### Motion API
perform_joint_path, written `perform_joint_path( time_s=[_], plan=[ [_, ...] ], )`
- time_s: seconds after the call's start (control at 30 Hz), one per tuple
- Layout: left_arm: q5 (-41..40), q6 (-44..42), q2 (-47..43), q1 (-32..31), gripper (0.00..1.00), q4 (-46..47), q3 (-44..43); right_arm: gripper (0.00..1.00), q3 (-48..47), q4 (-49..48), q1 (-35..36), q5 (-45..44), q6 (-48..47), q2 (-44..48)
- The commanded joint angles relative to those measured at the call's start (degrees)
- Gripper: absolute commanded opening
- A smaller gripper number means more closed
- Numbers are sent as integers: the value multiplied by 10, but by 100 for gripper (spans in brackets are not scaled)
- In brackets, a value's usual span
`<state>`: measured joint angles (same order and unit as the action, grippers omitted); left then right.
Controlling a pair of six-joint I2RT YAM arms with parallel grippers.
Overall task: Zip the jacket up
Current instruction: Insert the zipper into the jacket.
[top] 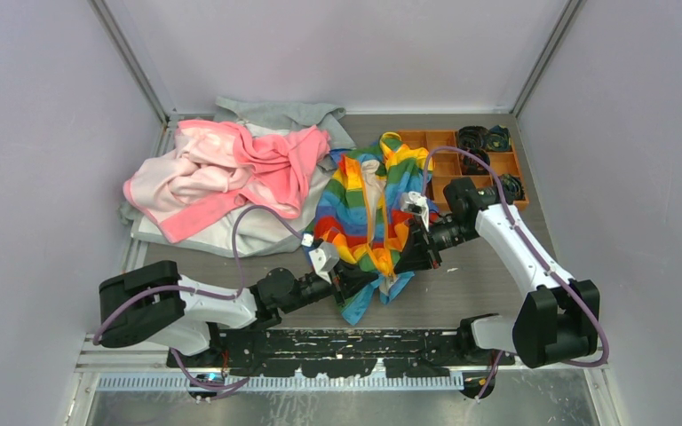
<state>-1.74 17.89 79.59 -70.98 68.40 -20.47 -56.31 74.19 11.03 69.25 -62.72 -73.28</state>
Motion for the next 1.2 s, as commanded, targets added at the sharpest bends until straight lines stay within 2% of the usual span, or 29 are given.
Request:
perform_joint_path(
  time_s=[0.0,0.4,0.97,1.17],
  plan=[
    [-15,6,-19,-3,0,12,-9,1,-1,-14,-1,10,15,21],
    [-20,12,-12,-5,0,-4,-13,1,0,-29,-1,10,36,21],
    [-7,-14,-46,-4,0,-113,-41,1,5,-52,12,-8,74,15],
    [-3,-13,-41,-5,0,-120,-45,1,4,-50,14,0,76,17]
  ],
)
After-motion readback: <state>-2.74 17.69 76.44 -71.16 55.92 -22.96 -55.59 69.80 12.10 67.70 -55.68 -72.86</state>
